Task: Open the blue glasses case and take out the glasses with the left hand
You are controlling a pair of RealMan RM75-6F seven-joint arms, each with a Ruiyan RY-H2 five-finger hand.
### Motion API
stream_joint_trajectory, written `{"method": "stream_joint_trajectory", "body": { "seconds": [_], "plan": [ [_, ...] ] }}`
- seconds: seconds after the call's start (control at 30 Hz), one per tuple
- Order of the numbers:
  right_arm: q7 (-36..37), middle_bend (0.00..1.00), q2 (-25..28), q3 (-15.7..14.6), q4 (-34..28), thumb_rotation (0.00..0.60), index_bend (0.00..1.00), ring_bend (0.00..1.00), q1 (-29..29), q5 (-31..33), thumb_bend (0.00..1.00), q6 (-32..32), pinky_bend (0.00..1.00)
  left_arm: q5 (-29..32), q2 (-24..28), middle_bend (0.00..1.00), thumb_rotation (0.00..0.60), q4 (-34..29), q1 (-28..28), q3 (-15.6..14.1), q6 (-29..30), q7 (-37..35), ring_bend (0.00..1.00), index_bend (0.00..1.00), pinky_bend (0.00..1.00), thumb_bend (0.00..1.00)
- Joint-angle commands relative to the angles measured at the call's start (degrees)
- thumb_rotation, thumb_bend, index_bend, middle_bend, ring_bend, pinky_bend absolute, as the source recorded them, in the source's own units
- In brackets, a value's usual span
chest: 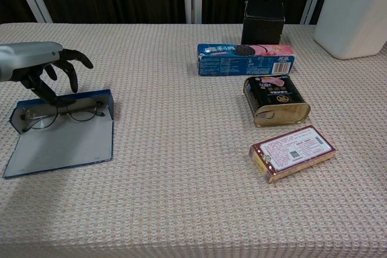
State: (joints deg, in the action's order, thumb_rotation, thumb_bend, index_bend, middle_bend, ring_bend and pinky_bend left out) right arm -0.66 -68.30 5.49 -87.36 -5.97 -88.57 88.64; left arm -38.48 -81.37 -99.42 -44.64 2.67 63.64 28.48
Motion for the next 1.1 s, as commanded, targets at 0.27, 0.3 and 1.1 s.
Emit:
{"method": "stream_joint_trajectory", "body": {
  "seconds": [0.27,0.3,1.1],
  "plan": [
    [-0.01,0.00,-0.11,-0.05,0.17,0.600,0.00,0.00,-0.13,0.19,0.30,-0.42,0.00,0.47,-0.15,0.40,0.600,0.43,0.37,1.04,-0.95,0.97,0.18,0.15,0.26,0.32],
    [-0.02,0.00,-0.11,-0.04,0.17,0.600,0.00,0.00,-0.14,0.18,0.30,-0.42,0.00,0.60,-0.12,0.40,0.600,0.45,0.39,1.06,-1.07,1.13,0.18,0.15,0.26,0.32],
    [-0.21,0.00,-0.10,0.08,0.06,0.600,0.00,0.00,-0.26,0.39,0.30,-0.56,0.00,0.25,-0.52,0.49,0.600,2.08,1.04,2.31,-3.24,1.11,0.21,0.19,0.25,0.35]
  ]
}}
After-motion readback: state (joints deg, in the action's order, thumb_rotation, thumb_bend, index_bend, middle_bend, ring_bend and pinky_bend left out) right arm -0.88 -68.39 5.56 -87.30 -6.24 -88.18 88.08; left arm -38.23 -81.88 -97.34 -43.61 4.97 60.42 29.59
